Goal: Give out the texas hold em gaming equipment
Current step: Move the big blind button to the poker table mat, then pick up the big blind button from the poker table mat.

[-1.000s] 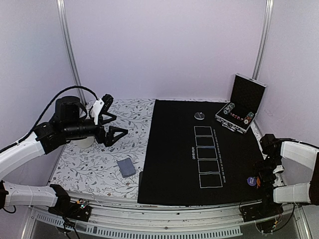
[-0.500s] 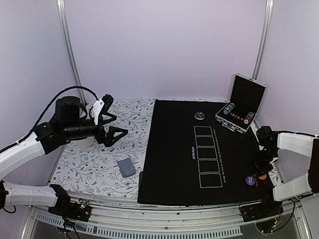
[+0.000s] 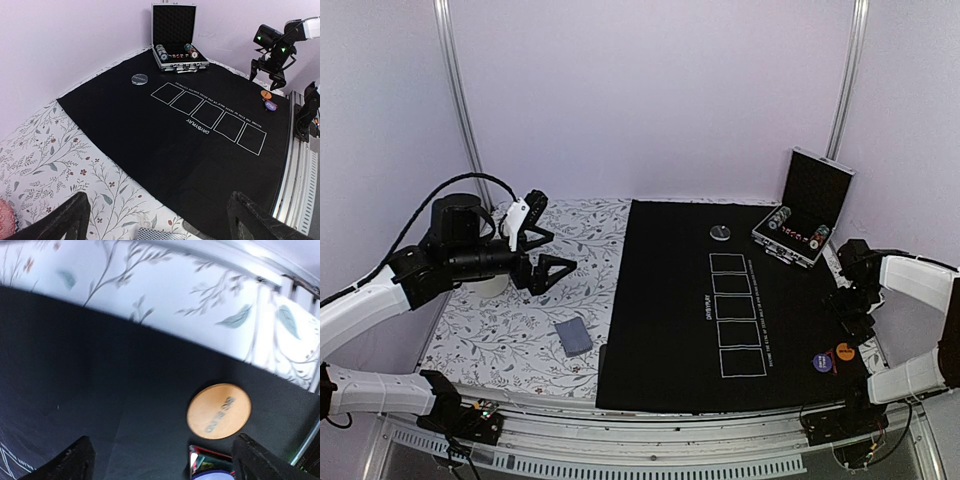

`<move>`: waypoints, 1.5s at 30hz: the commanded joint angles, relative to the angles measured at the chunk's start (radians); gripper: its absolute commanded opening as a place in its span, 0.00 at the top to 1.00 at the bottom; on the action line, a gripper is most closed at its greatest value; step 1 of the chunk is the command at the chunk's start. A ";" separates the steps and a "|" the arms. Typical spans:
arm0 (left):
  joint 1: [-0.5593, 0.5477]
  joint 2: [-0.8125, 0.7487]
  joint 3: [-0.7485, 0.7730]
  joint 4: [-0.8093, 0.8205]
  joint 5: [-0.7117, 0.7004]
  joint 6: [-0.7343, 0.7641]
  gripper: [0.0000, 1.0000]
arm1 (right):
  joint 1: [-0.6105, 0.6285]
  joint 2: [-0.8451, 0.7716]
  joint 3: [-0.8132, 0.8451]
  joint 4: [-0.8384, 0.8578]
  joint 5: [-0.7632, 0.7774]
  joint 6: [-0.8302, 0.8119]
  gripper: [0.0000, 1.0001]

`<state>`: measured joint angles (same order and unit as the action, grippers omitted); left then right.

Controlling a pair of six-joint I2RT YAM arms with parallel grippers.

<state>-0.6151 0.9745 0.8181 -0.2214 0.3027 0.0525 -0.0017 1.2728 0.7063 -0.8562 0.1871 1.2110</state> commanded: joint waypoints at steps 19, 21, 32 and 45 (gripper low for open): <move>-0.018 -0.028 -0.020 0.025 0.002 0.007 0.02 | -0.140 0.072 -0.103 0.077 -0.020 -0.069 0.05; -0.018 -0.031 -0.020 0.024 0.002 0.008 0.02 | -0.154 0.071 -0.123 0.108 -0.033 -0.077 0.08; -0.018 -0.031 -0.022 0.026 0.003 0.008 0.02 | -0.173 0.076 -0.149 0.142 -0.041 -0.105 0.42; -0.018 -0.033 -0.022 0.027 0.008 0.007 0.02 | -0.171 0.051 -0.095 0.106 -0.068 -0.238 0.55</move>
<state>-0.6151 0.9539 0.8066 -0.2195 0.3031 0.0525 -0.1722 1.3102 0.6010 -0.7742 0.1513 1.0424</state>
